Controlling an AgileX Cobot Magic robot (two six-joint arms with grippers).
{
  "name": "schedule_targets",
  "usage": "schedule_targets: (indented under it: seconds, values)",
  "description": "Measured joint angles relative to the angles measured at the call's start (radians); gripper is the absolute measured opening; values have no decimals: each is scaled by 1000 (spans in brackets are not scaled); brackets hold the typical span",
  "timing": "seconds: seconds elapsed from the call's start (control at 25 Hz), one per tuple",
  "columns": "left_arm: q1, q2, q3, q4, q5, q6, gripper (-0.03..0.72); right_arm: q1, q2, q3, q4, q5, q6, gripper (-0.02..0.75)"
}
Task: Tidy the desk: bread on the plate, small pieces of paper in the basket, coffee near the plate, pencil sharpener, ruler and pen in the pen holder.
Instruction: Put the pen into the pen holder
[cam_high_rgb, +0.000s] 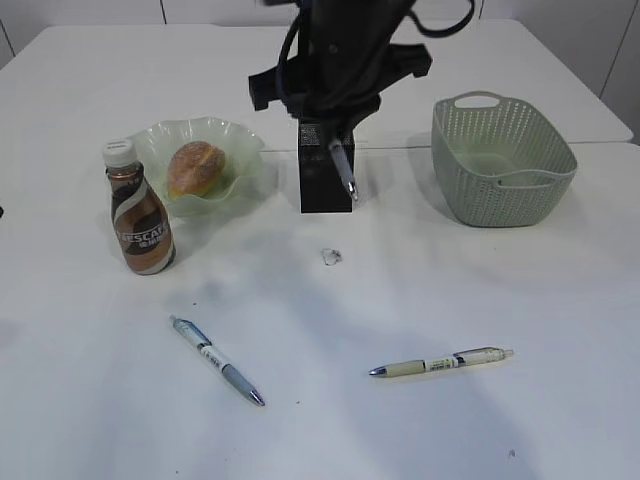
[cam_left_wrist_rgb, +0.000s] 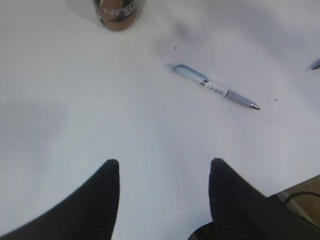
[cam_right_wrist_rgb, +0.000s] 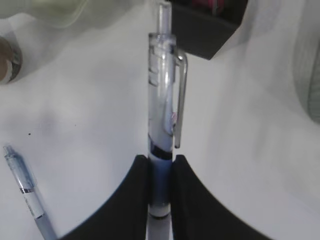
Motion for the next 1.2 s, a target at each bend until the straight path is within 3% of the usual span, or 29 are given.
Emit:
schedule_targets:
  seconds: [0.24,0.52,0.56,0.76,0.96,1.2]
  values:
    - [0,0,0,0,-21,0,402,0,-79,25,-78,-22,0,88]
    - [0,0,0,0,-67,0,401,0,-200,206,-204,-261,0,87]
    - [0,0,0,0,-70,0,402,0,-232,282,-237,-377,0,87]
    - [0,0,0,0,-99,0,402,-2,-261,410,-376,-634,44,87]
    - [0,0,0,0,-113,0,401,-40,-259,447,-534,-804,218,87]
    - [0,0,0,-1,-132,0,402,-124,-212,447,-575,-955,271,87]
